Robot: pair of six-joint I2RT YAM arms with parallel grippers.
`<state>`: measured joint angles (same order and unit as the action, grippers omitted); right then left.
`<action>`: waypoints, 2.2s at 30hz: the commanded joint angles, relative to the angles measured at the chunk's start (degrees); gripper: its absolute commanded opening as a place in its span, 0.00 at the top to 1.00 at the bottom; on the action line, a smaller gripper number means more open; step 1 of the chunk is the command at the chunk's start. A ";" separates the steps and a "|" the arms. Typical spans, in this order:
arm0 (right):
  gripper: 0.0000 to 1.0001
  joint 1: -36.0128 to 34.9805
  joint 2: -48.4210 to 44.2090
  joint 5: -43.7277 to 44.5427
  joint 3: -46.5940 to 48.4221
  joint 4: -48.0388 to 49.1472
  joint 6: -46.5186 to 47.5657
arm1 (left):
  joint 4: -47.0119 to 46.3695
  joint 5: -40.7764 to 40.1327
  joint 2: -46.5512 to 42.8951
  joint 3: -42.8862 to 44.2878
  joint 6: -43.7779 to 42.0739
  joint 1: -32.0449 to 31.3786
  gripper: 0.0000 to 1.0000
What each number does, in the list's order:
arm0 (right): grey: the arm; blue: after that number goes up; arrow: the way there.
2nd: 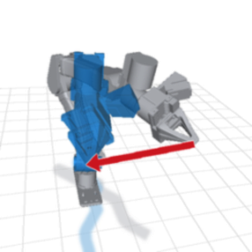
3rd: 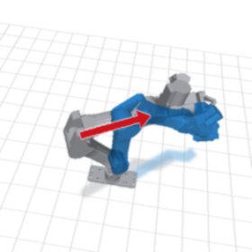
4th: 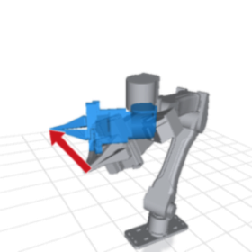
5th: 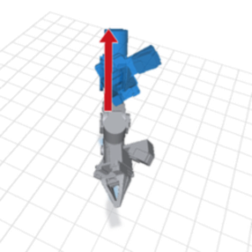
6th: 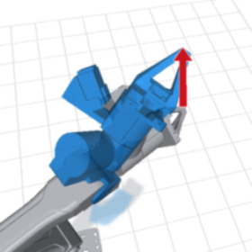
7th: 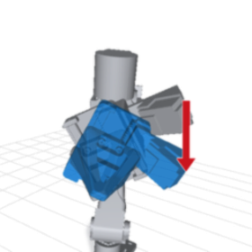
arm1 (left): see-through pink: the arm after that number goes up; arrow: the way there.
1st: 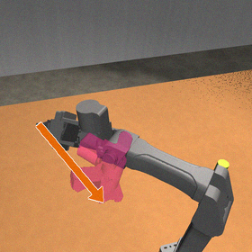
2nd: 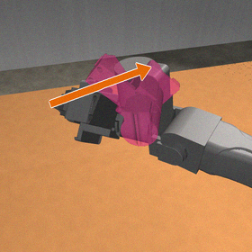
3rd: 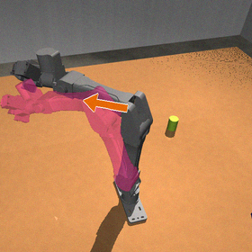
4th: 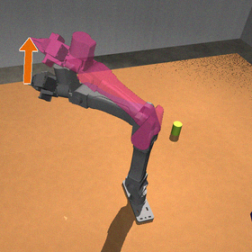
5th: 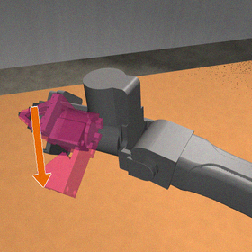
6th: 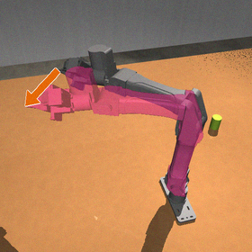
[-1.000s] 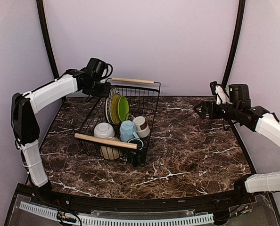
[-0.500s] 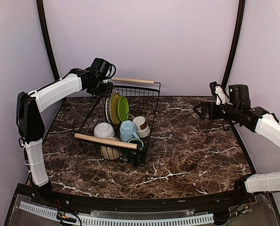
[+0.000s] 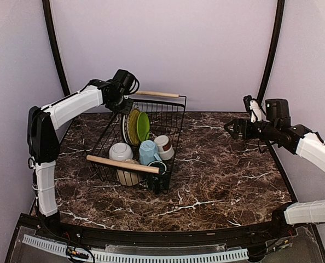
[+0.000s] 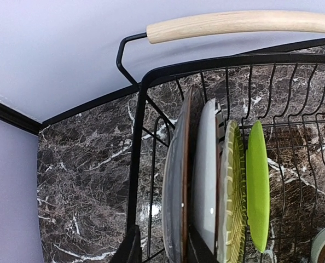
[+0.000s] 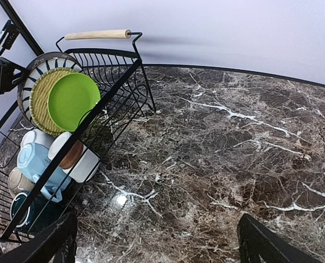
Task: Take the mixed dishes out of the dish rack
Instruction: Grab the plate from the dish rack.
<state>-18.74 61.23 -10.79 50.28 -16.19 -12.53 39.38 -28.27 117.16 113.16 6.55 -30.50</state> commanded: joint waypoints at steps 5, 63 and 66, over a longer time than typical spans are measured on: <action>0.01 -0.24 -0.08 -0.96 -0.54 2.63 -0.39 | 4.64 -2.42 3.34 3.29 -1.52 -0.08 0.75; 0.01 -0.24 0.23 -2.10 -1.24 3.81 -1.89 | 12.95 -21.51 5.71 20.44 -4.14 -3.15 0.99; 0.01 -0.24 0.44 -2.06 -1.24 3.80 -2.04 | 13.49 -22.65 5.62 22.30 -4.56 -3.29 0.99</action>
<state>-18.74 61.25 -12.25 49.76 -14.50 -14.04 53.10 -42.98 124.84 131.20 3.40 -34.00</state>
